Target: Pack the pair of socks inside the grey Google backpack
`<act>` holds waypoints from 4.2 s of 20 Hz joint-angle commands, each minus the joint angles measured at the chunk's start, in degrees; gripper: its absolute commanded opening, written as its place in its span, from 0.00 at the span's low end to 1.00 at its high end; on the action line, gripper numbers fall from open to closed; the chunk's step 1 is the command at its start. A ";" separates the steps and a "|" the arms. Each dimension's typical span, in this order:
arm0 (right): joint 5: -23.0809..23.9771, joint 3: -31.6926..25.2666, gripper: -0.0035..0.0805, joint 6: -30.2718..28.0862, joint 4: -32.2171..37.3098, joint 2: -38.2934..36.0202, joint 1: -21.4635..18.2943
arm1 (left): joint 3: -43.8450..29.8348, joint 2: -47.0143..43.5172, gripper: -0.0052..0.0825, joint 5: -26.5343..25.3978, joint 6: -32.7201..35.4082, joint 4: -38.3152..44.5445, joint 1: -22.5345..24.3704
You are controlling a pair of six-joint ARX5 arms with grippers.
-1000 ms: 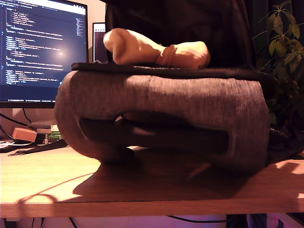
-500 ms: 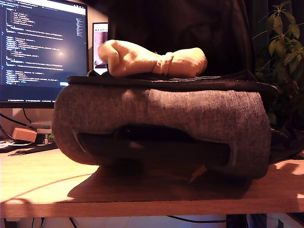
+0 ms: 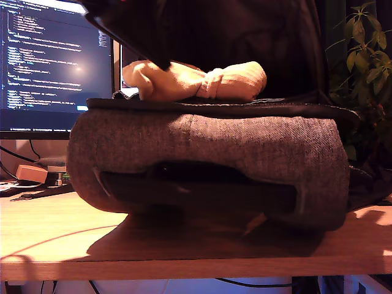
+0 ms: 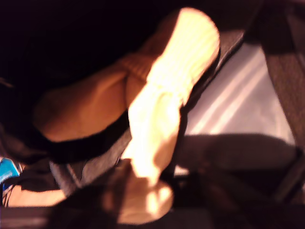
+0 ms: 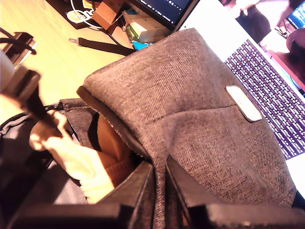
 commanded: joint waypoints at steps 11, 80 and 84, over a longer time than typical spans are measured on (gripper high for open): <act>3.19 8.07 0.03 -5.95 5.20 -1.42 -2.21 | 2.69 -11.39 0.11 0.42 -4.72 -4.85 -0.31; 3.15 18.03 0.03 -6.08 -1.60 6.56 -2.75 | 3.43 -10.75 0.03 13.25 -9.75 1.33 1.31; -3.61 17.81 0.03 -3.02 -7.54 7.69 -4.46 | 3.43 -12.52 0.03 10.97 -10.45 -2.10 1.49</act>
